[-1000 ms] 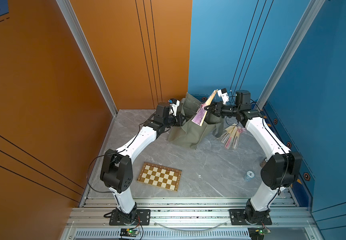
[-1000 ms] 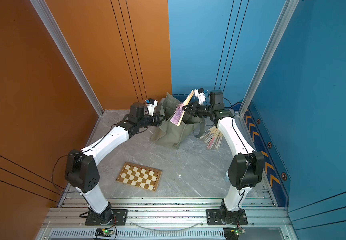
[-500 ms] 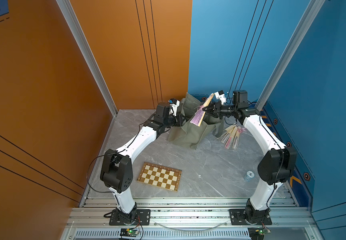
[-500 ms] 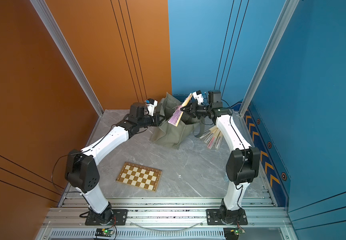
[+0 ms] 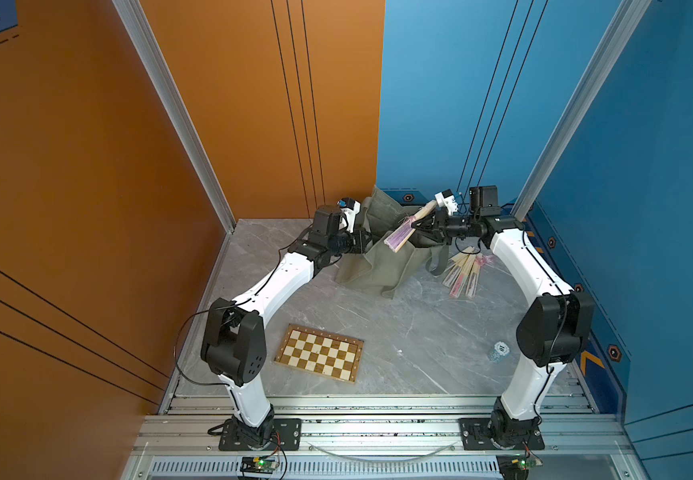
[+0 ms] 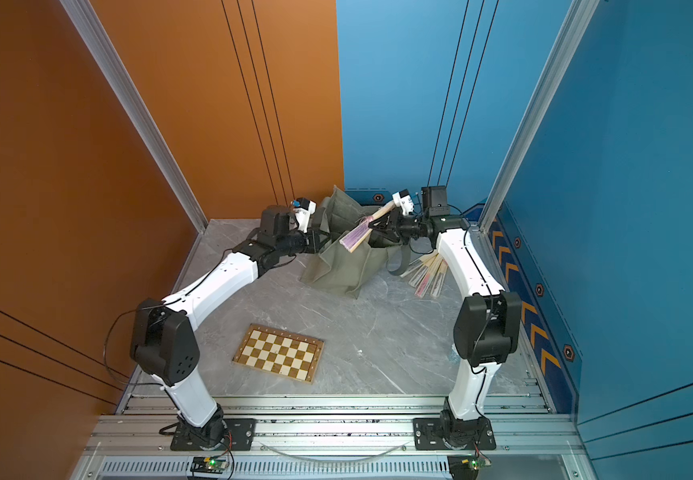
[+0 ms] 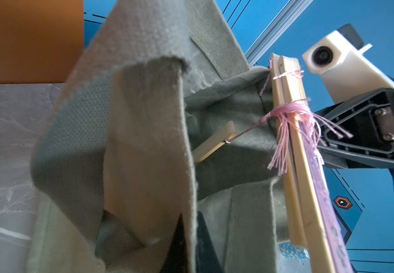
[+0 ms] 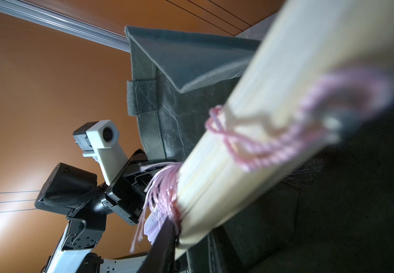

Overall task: Take out the folding fans from the tote bags
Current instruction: Place the folding fan in the canvas bag, then pick up the folding fan from the canvas bag.

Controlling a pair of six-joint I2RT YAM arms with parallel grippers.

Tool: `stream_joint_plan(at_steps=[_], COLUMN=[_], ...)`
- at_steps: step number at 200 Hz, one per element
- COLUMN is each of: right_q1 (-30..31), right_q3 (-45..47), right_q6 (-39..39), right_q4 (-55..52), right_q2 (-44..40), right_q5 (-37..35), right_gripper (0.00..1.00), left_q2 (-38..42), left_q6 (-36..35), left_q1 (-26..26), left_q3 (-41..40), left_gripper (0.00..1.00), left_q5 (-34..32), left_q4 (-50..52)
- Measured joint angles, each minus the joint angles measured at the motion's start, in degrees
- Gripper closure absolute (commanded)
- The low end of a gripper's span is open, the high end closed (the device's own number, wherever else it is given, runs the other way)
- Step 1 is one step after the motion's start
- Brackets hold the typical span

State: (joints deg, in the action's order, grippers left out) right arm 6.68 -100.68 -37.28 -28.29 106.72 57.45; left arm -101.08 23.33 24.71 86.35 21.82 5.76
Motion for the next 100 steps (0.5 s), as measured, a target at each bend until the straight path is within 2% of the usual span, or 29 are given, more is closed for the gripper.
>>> stream_joint_plan(at_steps=[48, 65, 93, 100], right_q1=[0.07, 0.07, 0.11, 0.11], right_q3=[0.35, 0.37, 0.44, 0.44], right_q6=[2.14, 2.80, 2.93, 2.82], right_q4=[-0.74, -0.76, -0.72, -0.63], right_q2=[0.22, 0.24, 0.24, 0.24], right_q5=[-0.24, -0.22, 0.09, 0.39], right_gripper=[0.73, 0.62, 0.61, 0.58], left_q2=[0.00, 0.00, 0.00, 0.00], left_q6=[0.00, -0.02, -0.02, -0.02], left_q1=[0.07, 0.11, 0.11, 0.11], left_q3=[0.00, 0.00, 0.00, 0.00], left_gripper=[1.00, 1.00, 1.00, 1.00], left_q5=[-0.11, -0.13, -0.17, -0.17], left_q4=[0.09, 0.09, 0.09, 0.09])
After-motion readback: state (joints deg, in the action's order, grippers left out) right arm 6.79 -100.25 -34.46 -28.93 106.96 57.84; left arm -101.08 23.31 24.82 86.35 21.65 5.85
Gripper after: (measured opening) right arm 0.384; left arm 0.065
